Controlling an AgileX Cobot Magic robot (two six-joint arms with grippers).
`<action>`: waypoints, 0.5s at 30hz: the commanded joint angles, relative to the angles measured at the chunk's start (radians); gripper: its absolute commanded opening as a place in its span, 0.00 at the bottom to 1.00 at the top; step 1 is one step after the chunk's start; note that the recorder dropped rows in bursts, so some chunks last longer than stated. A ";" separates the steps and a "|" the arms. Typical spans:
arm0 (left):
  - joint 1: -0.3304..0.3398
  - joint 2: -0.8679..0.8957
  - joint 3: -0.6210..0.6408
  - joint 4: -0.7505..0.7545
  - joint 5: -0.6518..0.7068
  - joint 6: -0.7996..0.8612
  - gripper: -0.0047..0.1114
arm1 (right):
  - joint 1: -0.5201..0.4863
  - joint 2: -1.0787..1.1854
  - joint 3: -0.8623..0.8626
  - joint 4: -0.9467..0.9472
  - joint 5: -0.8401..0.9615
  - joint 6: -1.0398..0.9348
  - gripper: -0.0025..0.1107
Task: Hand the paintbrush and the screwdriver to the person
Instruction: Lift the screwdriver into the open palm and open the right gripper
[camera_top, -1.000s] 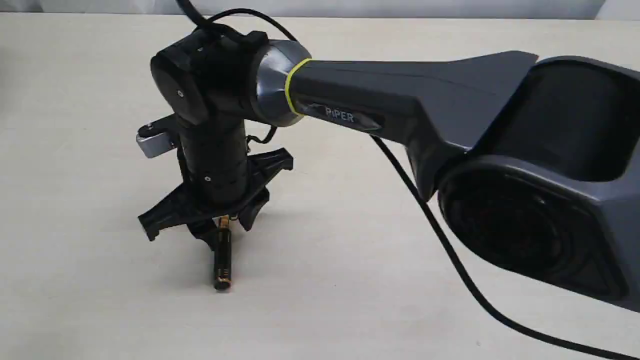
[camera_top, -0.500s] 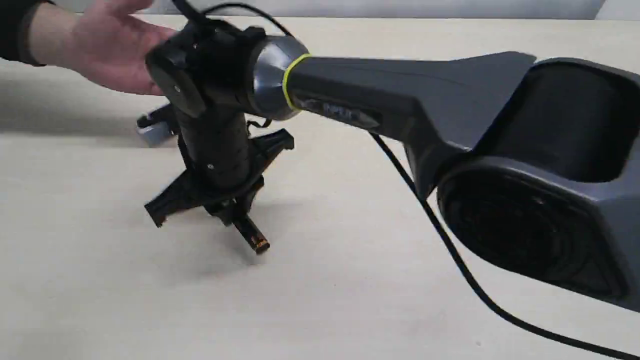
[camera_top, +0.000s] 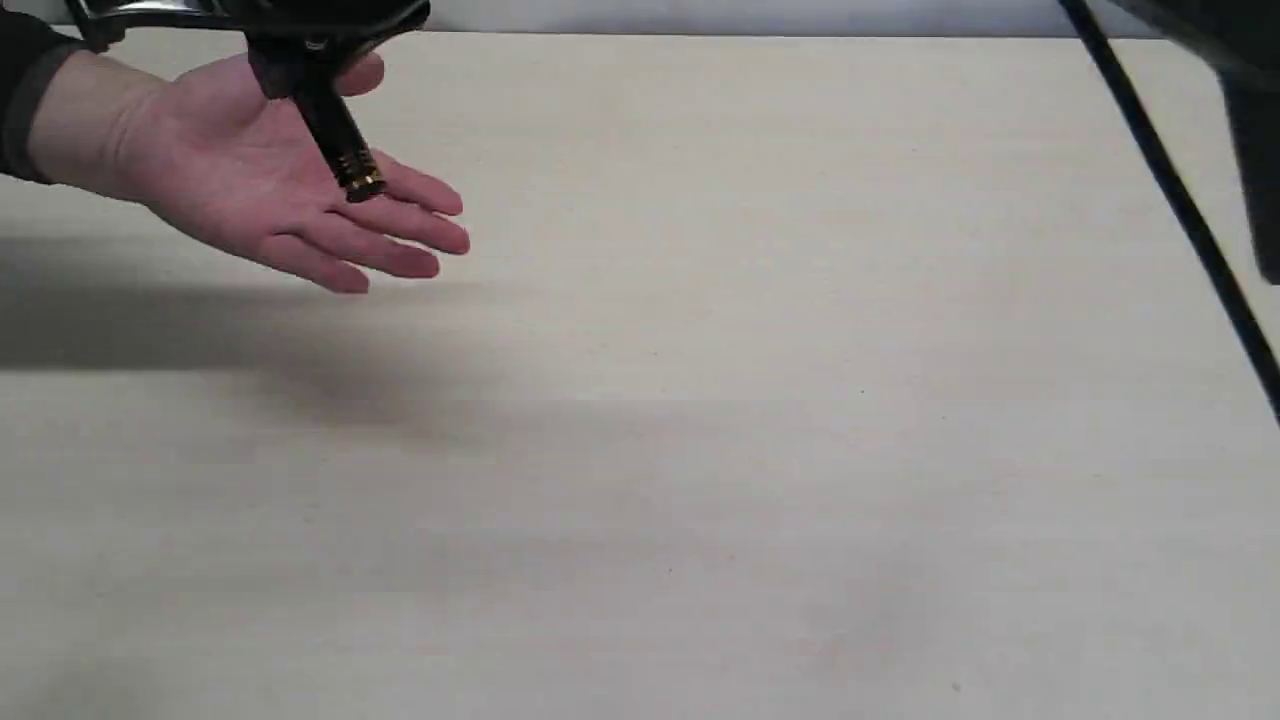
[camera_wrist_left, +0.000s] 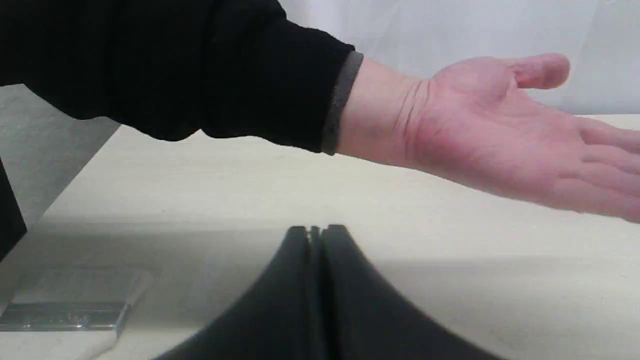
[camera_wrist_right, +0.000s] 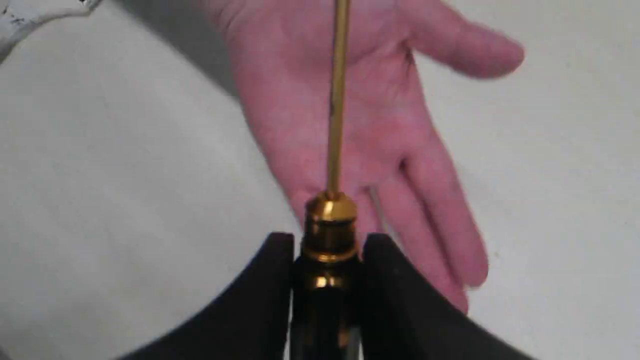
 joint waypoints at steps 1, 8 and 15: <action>-0.008 -0.002 0.002 -0.003 -0.006 -0.002 0.04 | -0.005 0.049 0.001 0.008 -0.092 -0.007 0.06; -0.008 -0.002 0.002 -0.003 -0.008 -0.002 0.04 | -0.005 0.224 0.002 0.131 -0.218 -0.148 0.17; -0.008 -0.002 0.002 -0.003 -0.008 -0.002 0.04 | -0.005 0.228 -0.047 0.237 -0.183 -0.265 0.44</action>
